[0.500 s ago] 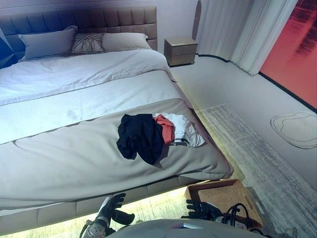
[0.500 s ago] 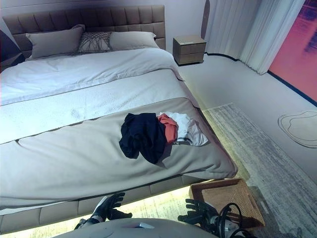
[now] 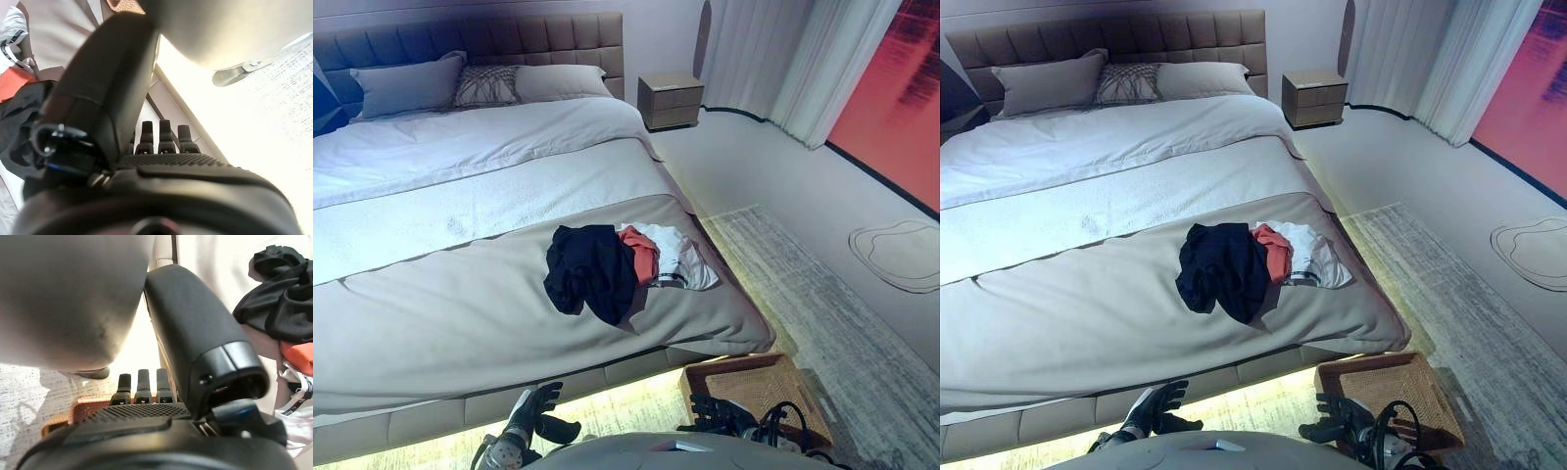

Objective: Pick up the clothes from the bed and place them into the basket

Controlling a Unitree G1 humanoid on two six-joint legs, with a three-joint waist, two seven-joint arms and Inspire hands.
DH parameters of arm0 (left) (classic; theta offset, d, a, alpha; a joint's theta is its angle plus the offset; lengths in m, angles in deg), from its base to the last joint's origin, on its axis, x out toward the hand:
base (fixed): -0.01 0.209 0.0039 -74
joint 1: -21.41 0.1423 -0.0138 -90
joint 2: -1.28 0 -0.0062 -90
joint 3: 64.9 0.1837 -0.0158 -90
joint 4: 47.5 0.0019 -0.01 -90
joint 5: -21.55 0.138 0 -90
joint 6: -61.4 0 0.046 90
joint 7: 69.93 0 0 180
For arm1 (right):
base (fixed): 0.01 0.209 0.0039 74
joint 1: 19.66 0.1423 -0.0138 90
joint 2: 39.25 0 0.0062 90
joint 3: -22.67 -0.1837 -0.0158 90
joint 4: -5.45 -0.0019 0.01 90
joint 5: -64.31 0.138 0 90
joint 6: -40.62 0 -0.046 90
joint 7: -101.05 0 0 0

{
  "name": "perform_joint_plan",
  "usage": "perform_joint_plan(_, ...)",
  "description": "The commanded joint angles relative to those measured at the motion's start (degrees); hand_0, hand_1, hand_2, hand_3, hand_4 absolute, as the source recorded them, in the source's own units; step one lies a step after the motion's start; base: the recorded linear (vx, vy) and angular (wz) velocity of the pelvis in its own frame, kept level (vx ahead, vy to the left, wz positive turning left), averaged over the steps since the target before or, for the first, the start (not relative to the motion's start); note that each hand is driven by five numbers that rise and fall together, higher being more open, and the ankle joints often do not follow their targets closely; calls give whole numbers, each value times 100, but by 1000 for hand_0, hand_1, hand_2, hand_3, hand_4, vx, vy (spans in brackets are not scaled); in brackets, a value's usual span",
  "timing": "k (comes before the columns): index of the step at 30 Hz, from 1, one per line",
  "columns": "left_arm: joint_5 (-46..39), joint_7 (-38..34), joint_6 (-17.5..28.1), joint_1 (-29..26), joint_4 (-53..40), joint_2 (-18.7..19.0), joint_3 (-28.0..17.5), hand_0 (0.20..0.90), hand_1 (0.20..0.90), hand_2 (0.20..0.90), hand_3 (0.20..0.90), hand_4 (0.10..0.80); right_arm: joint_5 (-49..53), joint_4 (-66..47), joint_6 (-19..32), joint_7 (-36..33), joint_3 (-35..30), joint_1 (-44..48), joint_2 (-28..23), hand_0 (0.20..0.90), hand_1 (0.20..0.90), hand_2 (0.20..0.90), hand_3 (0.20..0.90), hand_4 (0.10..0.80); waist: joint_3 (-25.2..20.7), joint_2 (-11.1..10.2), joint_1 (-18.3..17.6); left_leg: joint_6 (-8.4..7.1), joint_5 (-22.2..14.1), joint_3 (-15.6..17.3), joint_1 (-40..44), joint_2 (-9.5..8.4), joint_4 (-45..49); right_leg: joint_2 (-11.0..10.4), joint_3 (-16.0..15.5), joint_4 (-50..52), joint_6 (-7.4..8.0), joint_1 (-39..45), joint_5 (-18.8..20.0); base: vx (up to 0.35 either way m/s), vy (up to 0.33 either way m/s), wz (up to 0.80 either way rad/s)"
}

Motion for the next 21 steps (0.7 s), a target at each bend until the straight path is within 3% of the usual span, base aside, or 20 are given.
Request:
perform_joint_plan(1,-151,-57,252,-593,112,-262,53,900,900,900,900,800,1,250,29,-68,-59,444,215,900,900,900,900,800,372,-17,24,188,-911,153,483,-119,83,-219,-30,199,163,274,-401,0,0,0)
perform_joint_plan(5,-493,-220,299,-620,83,-248,-57,900,900,900,900,800,270,236,79,-310,-190,520,145,900,900,900,900,800,391,-13,79,188,-931,95,510,-127,119,-220,-56,223,150,325,-422,45,-14,0)
perform_joint_plan(8,-771,-566,281,-632,-154,-69,-196,900,900,900,900,800,-98,-633,519,-980,91,877,-47,900,900,900,900,800,422,-55,196,193,-936,29,463,-134,197,-223,-60,261,119,321,-439,34,-42,3)
perform_joint_plan(12,-832,-850,181,-714,-830,234,-193,900,900,900,900,800,-1309,-2554,175,-2512,813,1282,-467,900,900,900,900,800,545,-111,350,199,-915,-107,279,-165,320,-233,-69,321,74,202,-429,-29,-43,3)
perform_joint_plan(15,-879,-970,159,-744,-1129,353,-136,900,900,900,900,800,-2148,-3286,-185,-3128,1133,1606,-726,900,900,900,900,800,634,-125,438,200,-909,-182,228,-179,350,-245,-118,348,67,170,-431,-2,-17,11)
perform_joint_plan(21,-1298,-747,-62,-553,-1813,560,-371,900,900,900,900,800,-2839,-4433,-818,-3002,1392,2518,-1494,900,900,900,900,800,848,-242,733,170,-1020,-275,-99,-153,831,-298,-372,715,-48,-6,-603,51,-26,22)
